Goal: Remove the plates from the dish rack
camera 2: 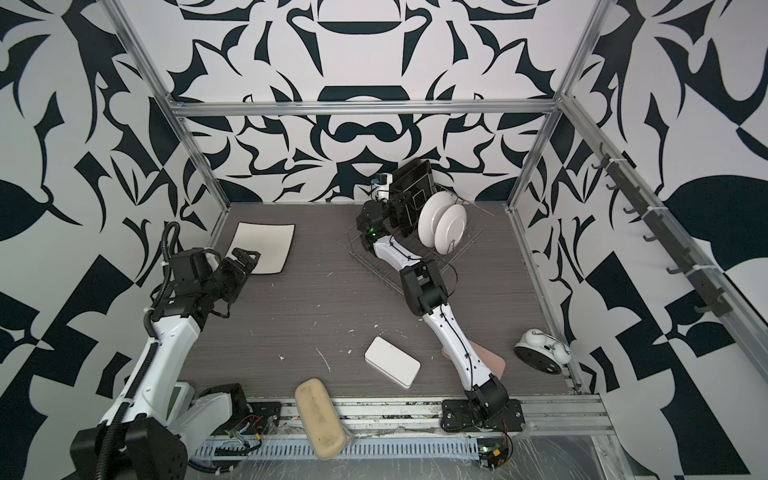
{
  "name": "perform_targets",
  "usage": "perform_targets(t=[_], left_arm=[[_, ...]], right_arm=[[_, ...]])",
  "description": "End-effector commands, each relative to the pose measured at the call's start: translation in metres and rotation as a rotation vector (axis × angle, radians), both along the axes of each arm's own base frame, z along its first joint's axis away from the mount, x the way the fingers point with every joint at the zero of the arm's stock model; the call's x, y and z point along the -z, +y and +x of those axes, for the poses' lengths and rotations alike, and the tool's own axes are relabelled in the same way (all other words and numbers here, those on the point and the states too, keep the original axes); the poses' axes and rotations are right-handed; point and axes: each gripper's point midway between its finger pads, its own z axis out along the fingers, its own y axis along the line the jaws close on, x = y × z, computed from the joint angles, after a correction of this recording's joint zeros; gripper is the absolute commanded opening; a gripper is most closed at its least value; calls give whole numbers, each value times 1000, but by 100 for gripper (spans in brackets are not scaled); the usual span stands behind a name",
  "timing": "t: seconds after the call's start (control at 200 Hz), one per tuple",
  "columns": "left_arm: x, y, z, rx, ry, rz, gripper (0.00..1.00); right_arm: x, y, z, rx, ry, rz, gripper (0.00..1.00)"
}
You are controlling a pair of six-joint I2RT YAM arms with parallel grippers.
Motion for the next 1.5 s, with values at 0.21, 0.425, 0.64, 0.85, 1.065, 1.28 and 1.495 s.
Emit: perform_targets(t=[0.21, 0.425, 0.64, 0.85, 1.065, 1.28, 1.495], left_arm=[[-12, 1, 2, 4, -31, 14, 99], [-12, 1, 2, 4, -33, 15, 99], [-13, 0, 2, 5, -34, 14, 99], [-14, 1, 2, 4, -36, 14, 99], [-16, 0, 3, 5, -39, 14, 99], [-17, 1, 3, 4, -41, 14, 99], [-21, 1, 3, 4, -47, 15, 99]], right_arm=[[-131, 0, -18, -107, -295, 80, 0], [-145, 0, -21, -120, -312, 82, 0], [-155, -4, -24, -117, -328, 89, 0], [-172, -7, -30, -120, -368, 106, 0], [-187, -10, -35, -124, -397, 115, 0], [-197, -13, -40, -125, -431, 130, 0], [-205, -15, -44, -133, -467, 148, 0]])
